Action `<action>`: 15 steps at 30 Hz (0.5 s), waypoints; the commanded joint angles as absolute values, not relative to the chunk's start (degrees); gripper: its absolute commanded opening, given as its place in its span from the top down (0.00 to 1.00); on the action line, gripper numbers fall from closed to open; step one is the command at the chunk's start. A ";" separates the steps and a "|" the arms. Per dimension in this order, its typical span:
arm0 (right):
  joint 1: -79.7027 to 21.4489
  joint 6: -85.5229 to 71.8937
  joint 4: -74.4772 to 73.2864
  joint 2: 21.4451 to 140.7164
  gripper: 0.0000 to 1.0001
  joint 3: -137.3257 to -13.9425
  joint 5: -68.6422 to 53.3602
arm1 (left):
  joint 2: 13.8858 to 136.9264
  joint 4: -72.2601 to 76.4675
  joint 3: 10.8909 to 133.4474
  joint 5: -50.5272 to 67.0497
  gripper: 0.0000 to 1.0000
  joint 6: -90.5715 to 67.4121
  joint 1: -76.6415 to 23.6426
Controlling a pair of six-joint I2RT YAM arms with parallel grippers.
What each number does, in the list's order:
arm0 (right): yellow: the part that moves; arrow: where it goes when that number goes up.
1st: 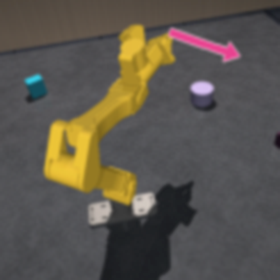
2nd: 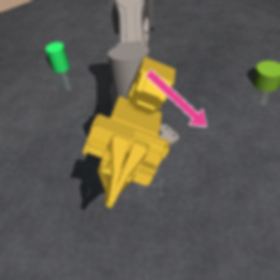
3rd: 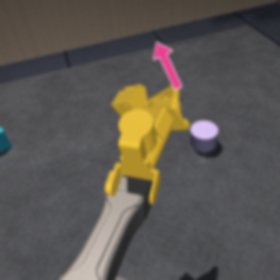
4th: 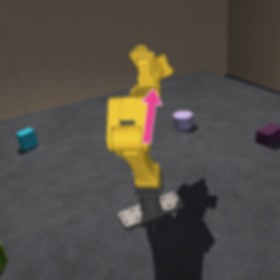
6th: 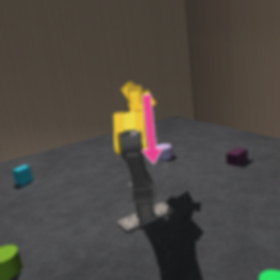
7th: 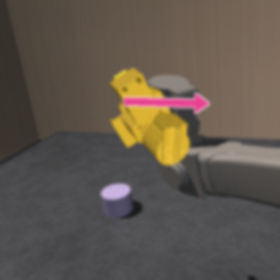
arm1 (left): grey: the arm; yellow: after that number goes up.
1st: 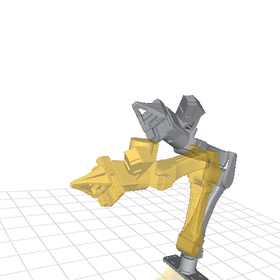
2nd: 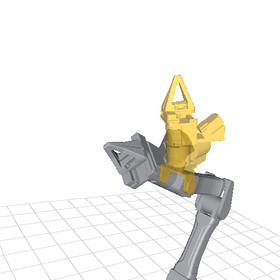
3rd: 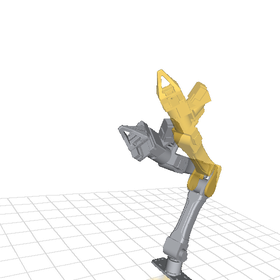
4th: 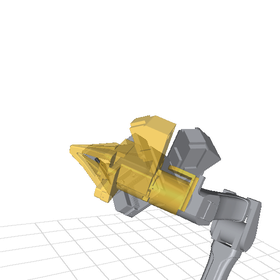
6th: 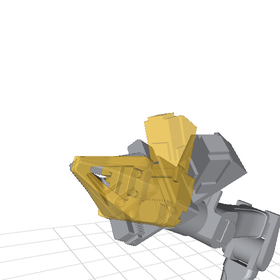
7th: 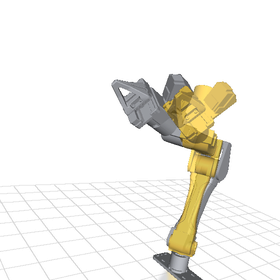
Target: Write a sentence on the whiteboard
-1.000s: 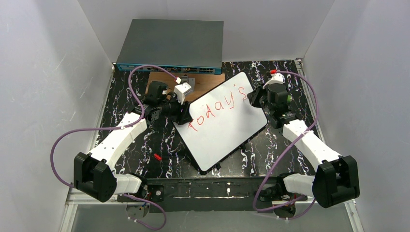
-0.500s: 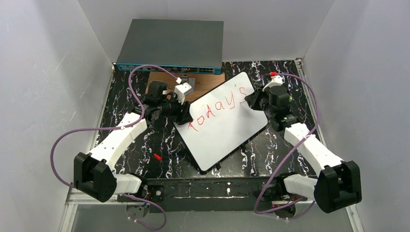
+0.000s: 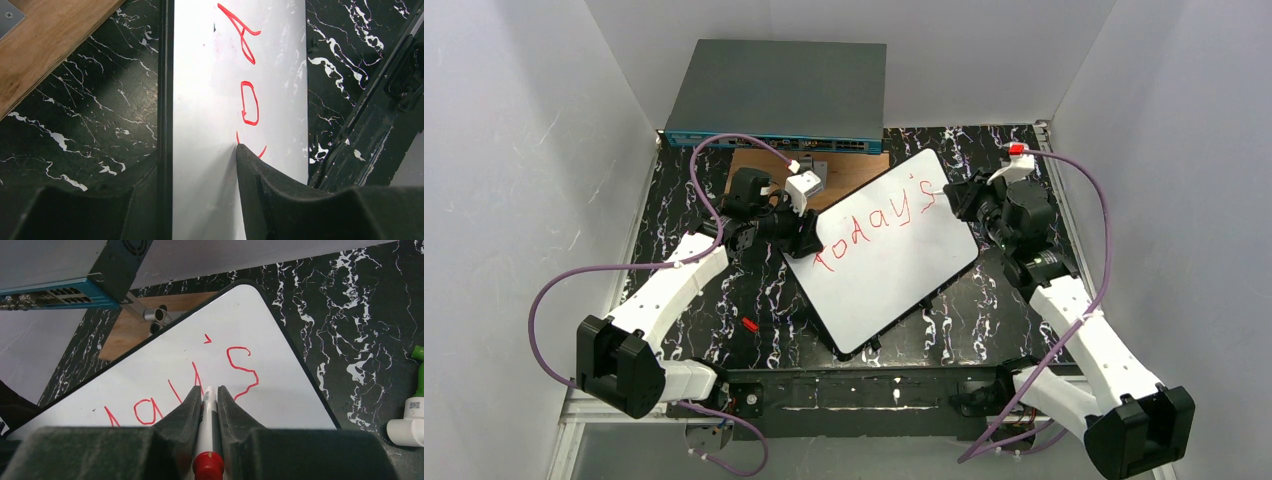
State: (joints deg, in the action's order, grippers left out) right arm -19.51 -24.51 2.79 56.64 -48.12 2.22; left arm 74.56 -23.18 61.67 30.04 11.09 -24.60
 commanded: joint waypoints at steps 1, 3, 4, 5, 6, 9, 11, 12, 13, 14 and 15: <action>-19.58 -21.43 0.98 53.57 0.99 -48.49 -1.39 | 74.09 -26.63 61.97 32.34 1.00 17.53 -26.72; -19.60 -20.92 0.18 52.15 0.99 -47.04 -3.55 | 74.11 -26.58 62.09 32.33 1.00 17.56 -26.72; -19.67 -20.65 0.10 51.38 0.99 -46.40 -5.01 | 74.09 -26.60 62.17 32.29 1.00 17.53 -26.72; -19.85 -20.35 0.09 50.66 0.99 -45.75 -6.45 | 74.11 -26.61 62.26 32.26 1.00 17.51 -26.72; -20.13 -20.21 0.09 49.89 0.99 -45.14 -8.11 | 74.08 -26.63 62.31 32.25 1.00 17.49 -26.72; -21.37 -21.55 0.09 47.86 0.99 -43.29 -12.26 | 74.03 -26.63 62.45 32.26 1.00 17.44 -26.73; -22.24 -22.80 0.09 46.81 0.99 -42.12 -14.28 | 73.93 -26.63 62.58 32.38 1.00 17.28 -26.74; -22.67 -23.36 0.09 46.26 0.99 -41.51 -14.99 | 73.92 -26.62 62.48 32.42 1.00 17.23 -26.74; -23.12 -23.75 0.09 45.78 0.99 -40.96 -15.58 | 73.85 -26.65 62.43 32.44 1.00 17.18 -26.72; -23.71 -24.12 0.11 45.35 0.99 -40.42 -16.02 | 73.79 -26.63 62.30 32.47 1.00 17.16 -26.79; -24.37 -24.25 0.09 45.04 0.99 -39.94 -16.22 | 73.70 -26.59 62.19 32.50 1.00 17.10 -26.78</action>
